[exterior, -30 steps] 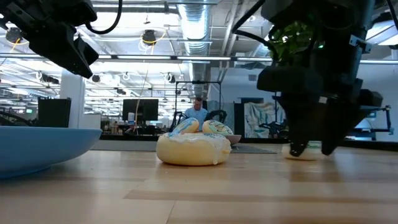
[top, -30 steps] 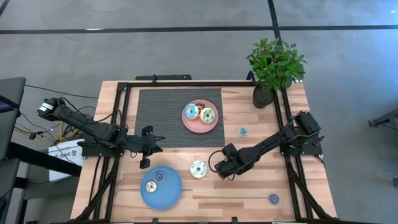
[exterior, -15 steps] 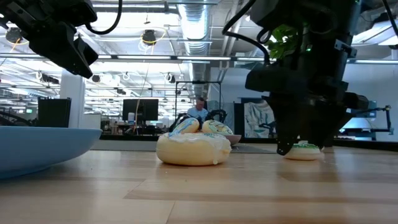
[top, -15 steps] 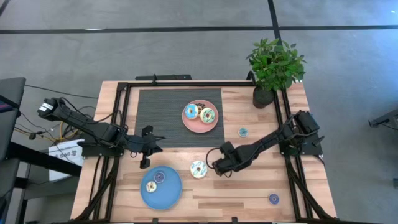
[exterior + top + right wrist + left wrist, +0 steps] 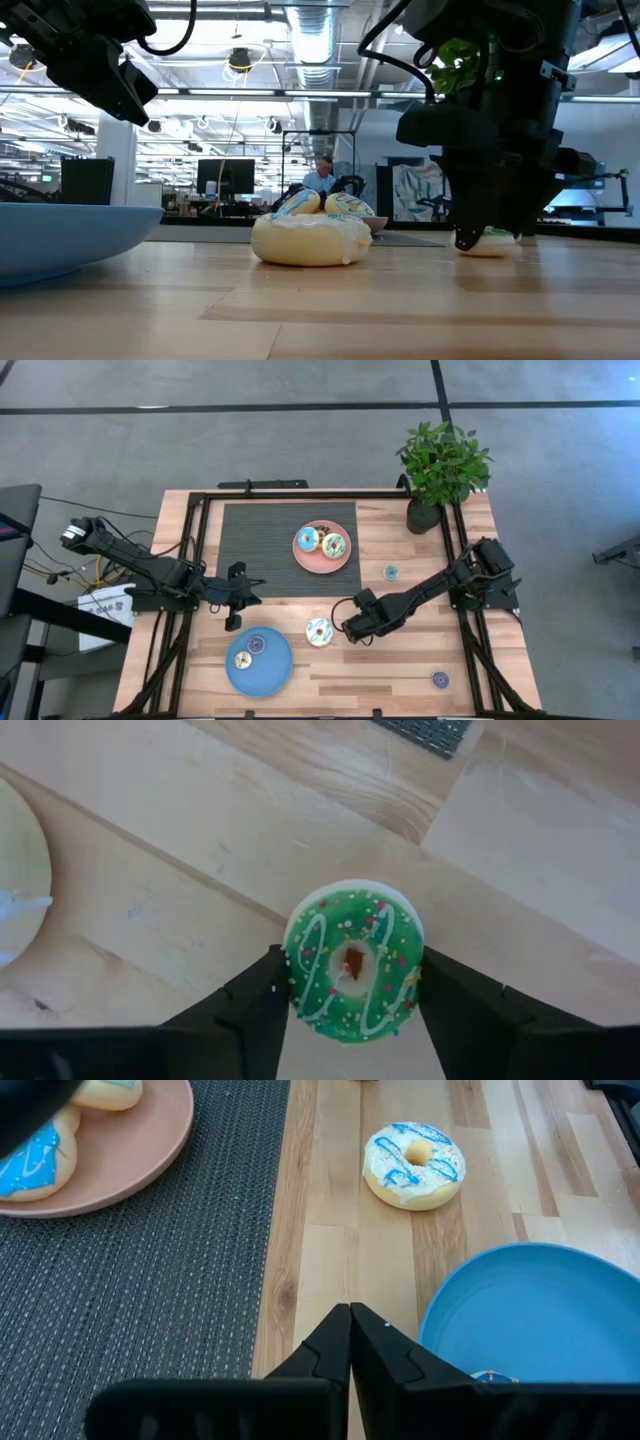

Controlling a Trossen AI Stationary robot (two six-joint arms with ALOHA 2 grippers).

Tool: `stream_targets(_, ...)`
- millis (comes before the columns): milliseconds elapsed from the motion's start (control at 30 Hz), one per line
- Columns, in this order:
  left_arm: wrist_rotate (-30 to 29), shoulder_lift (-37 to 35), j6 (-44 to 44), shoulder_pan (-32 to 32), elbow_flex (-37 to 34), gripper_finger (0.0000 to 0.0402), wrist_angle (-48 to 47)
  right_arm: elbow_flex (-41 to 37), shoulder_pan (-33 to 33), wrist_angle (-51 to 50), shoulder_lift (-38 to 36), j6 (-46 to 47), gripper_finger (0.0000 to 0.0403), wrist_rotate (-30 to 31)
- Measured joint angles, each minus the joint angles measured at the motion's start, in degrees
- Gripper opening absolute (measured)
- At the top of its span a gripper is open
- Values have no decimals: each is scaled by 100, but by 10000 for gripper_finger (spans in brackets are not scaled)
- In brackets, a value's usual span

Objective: Pick & Place donuts
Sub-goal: Put the small green donut on the blue plate

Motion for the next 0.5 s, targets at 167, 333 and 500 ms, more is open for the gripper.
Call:
stream_targets(167,0,0,0,0,0,0,-1,0,10,-11,-51,-209,184,-3)
stream_targets(333,0,0,0,0,0,0,0,117,132,-6,-360,-261,175,101)
stream_targets(500,1,0,0,0,0,0,4,416,281,129,-650,-589,167,458)
